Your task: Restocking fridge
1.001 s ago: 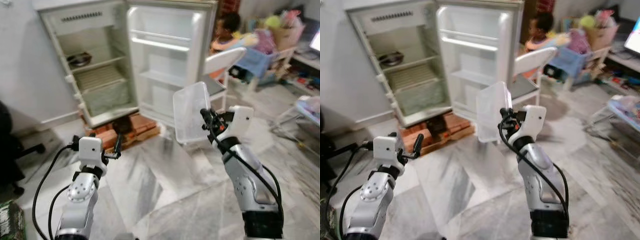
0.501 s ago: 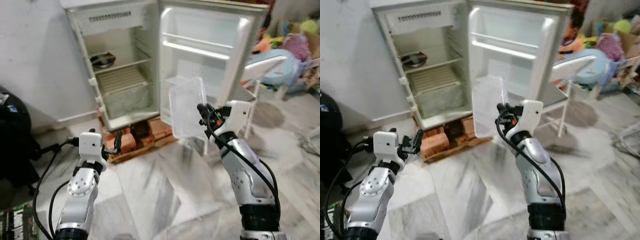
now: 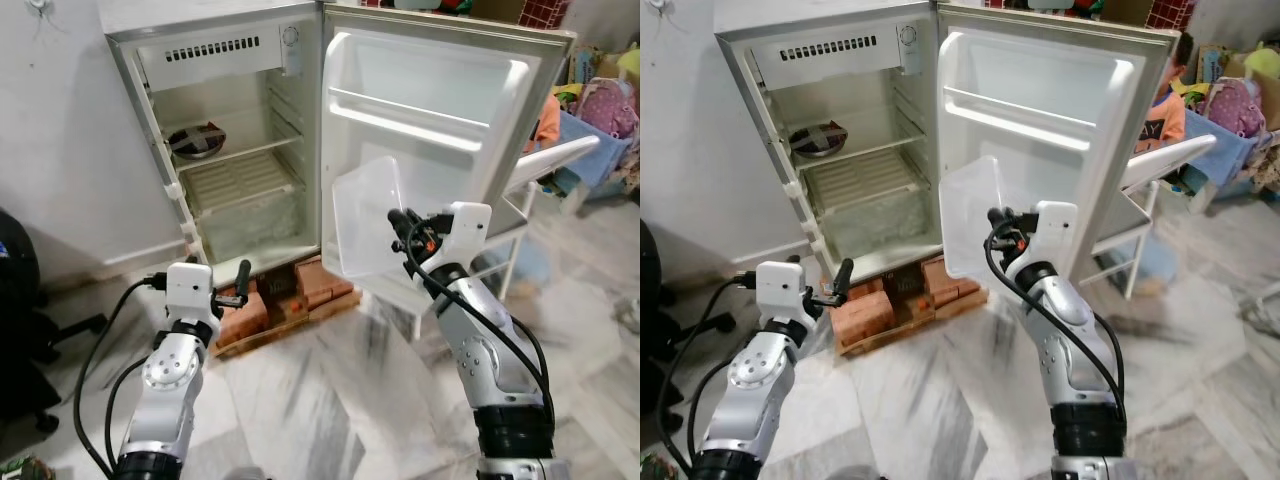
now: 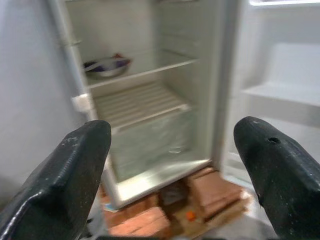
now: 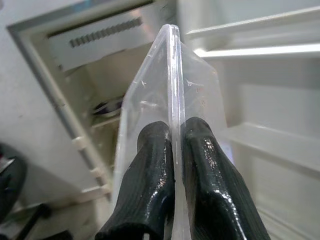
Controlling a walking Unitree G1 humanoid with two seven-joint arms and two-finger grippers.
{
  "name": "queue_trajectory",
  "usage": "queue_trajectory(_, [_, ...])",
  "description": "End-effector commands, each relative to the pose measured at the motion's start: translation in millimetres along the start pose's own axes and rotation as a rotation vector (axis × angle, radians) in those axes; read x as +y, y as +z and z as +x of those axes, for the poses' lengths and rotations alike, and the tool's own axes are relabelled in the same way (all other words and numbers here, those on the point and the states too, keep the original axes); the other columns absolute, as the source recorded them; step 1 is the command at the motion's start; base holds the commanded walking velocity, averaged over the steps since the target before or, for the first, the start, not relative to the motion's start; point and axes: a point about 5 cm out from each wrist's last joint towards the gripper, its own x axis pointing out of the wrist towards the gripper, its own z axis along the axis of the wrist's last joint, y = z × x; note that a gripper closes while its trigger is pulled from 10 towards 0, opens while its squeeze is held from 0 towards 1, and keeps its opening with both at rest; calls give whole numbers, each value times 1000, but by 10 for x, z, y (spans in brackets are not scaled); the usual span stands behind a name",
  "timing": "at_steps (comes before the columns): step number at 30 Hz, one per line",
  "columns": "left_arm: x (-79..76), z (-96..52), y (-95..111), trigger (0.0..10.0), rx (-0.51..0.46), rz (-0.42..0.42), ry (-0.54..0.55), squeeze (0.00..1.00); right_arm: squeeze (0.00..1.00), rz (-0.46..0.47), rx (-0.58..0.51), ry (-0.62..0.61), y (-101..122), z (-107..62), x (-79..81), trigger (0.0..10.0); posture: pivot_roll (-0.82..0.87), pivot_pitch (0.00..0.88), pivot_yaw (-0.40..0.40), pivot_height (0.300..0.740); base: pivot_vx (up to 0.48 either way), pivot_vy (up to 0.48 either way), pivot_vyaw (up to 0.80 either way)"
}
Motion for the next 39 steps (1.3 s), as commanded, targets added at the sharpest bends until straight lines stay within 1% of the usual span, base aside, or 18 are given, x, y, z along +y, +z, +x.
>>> queue_trajectory(1, [53, 9, 3, 10000, 10, 6, 18, 0, 0, -10, -14, 42, 31, 35, 92, 10000, 72, 0, -1, 740, 420, 0, 494])
queue_trajectory(6, [59, 9, 13, 10000, 2, 15, 18, 0, 0, -4, -13, 44, 31, 39, 100, 10000, 76, 8, -4, 740, 420, 0, 524])
queue_trajectory(14, [73, 2, -12, 10000, 21, 6, 30, 0, 0, 5, -7, 46, 7, 55, 103, 10000, 78, 8, -5, 740, 420, 0, 0])
queue_trajectory(17, [81, 1, -29, 10000, 35, -5, 46, 0, 0, 5, -4, 48, -3, 56, 110, 10000, 78, 8, -5, 740, 345, 334, 0])
queue_trajectory(22, [69, 18, -16, 10000, 28, -6, 40, 0, 0, 4, -1, 52, -7, 61, 116, 10000, 77, 6, -5, 740, 307, 370, 0])
queue_trajectory(26, [66, 12, -13, 10000, 20, 18, 35, 0, 0, 5, 2, 56, -17, 58, 119, 10000, 77, 6, -5, 740, 292, 382, 0])
queue_trajectory(37, [66, -5, -19, 10000, 25, 18, 39, 0, 0, 6, 5, 64, -32, 59, 136, 10000, 78, 10, -5, 740, 297, 378, 0])
queue_trajectory(39, [69, -10, -17, 10000, 22, 19, 46, 0, 0, 5, 5, 64, -32, 57, 136, 10000, 78, 9, -5, 740, 124, 0, 0])
